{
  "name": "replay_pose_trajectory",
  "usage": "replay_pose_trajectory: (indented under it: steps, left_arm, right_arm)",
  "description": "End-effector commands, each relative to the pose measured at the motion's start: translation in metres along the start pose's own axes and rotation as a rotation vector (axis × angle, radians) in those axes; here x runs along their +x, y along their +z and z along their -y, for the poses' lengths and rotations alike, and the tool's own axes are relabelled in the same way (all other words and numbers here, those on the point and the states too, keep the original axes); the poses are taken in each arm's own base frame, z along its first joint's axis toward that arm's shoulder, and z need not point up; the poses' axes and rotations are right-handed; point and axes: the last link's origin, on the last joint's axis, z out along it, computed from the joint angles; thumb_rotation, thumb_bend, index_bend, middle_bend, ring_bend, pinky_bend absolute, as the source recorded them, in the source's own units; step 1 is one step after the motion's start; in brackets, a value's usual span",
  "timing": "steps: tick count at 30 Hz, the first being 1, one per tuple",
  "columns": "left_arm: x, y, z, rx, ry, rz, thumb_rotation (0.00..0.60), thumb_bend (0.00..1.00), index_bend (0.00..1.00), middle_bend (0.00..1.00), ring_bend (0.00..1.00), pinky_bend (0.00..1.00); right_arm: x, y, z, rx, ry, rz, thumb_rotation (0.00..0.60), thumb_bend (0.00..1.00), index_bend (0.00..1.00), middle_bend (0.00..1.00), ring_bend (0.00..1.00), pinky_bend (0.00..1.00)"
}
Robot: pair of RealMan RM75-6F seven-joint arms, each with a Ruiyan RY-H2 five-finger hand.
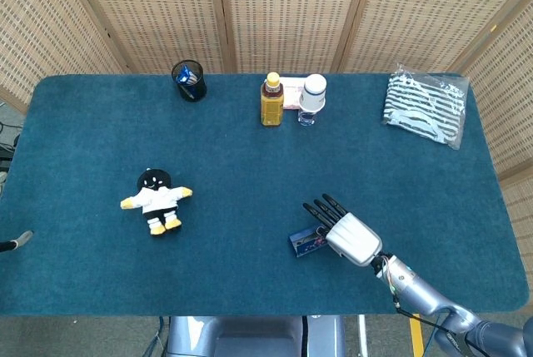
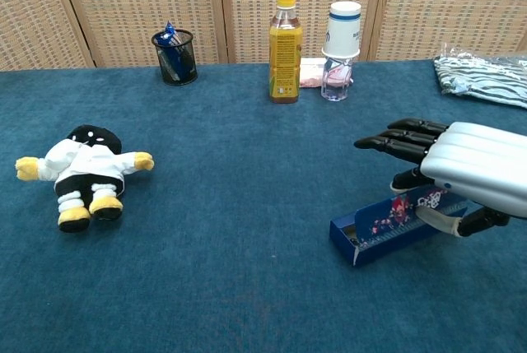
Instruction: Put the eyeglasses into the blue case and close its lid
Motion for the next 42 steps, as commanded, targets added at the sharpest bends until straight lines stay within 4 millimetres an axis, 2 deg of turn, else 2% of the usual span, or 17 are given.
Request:
replay_pose_trajectory:
  steps: [1, 17, 21, 25, 31, 34, 39, 42]
  left_arm:
    - [0.0, 0.0, 0.0, 0.001, 0.0, 0.0, 0.6, 0.0, 0.0, 0.0, 0.0, 0.0]
    - [0.0, 0.0, 0.001, 0.001, -0.002, 0.002, 0.6, 0.0, 0.0, 0.0, 0.0, 0.0]
    - [0.0, 0.0, 0.0, 0.0, -0.002, 0.002, 0.6, 0.0, 0.0, 0.0, 0.0, 0.0]
    - [0.0, 0.0, 0.0, 0.0, -0.002, 0.0, 0.6, 0.0, 0.0, 0.0, 0.0, 0.0]
    - [0.0, 0.0, 0.001, 0.001, -0.003, -0.001, 0.6, 0.0, 0.0, 0.0, 0.0, 0.0]
    - [0.001, 0.0, 0.001, 0.002, -0.004, -0.002, 0.6, 0.0, 0.0, 0.0, 0.0, 0.0]
    - [0.001, 0.0, 0.001, 0.002, -0.005, -0.002, 0.6, 0.0, 0.0, 0.0, 0.0, 0.0]
    - [0.001, 0.0, 0.002, 0.003, -0.006, -0.002, 0.6, 0.0, 0.0, 0.0, 0.0, 0.0]
  right_arm:
    - [0.001, 0.006, 0.001, -0.001, -0.009, 0.0, 0.6, 0.57, 0.68, 0.01, 0.0, 0.03]
    - [-0.008, 0.018, -0.002, -0.026, -0.028, 0.041, 0.6, 0.57, 0.67, 0.01, 0.0, 0.03]
    - [-0.008, 0.02, -0.002, -0.031, -0.018, 0.032, 0.6, 0.51, 0.56, 0.01, 0.0, 0.03]
    - [-0.008, 0.022, 0.0, -0.038, -0.002, 0.019, 0.6, 0.37, 0.4, 0.01, 0.0, 0.03]
    - [-0.009, 0.026, 0.001, -0.052, 0.013, 0.0, 0.6, 0.28, 0.27, 0.01, 0.0, 0.03]
    - [-0.009, 0.028, 0.002, -0.057, 0.018, -0.01, 0.6, 0.26, 0.23, 0.0, 0.0, 0.03]
    - [-0.008, 0.031, 0.004, -0.062, 0.025, -0.026, 0.6, 0.26, 0.22, 0.0, 0.0, 0.03]
    - [0.001, 0.032, 0.004, -0.07, 0.071, -0.06, 0.6, 0.26, 0.2, 0.0, 0.0, 0.03]
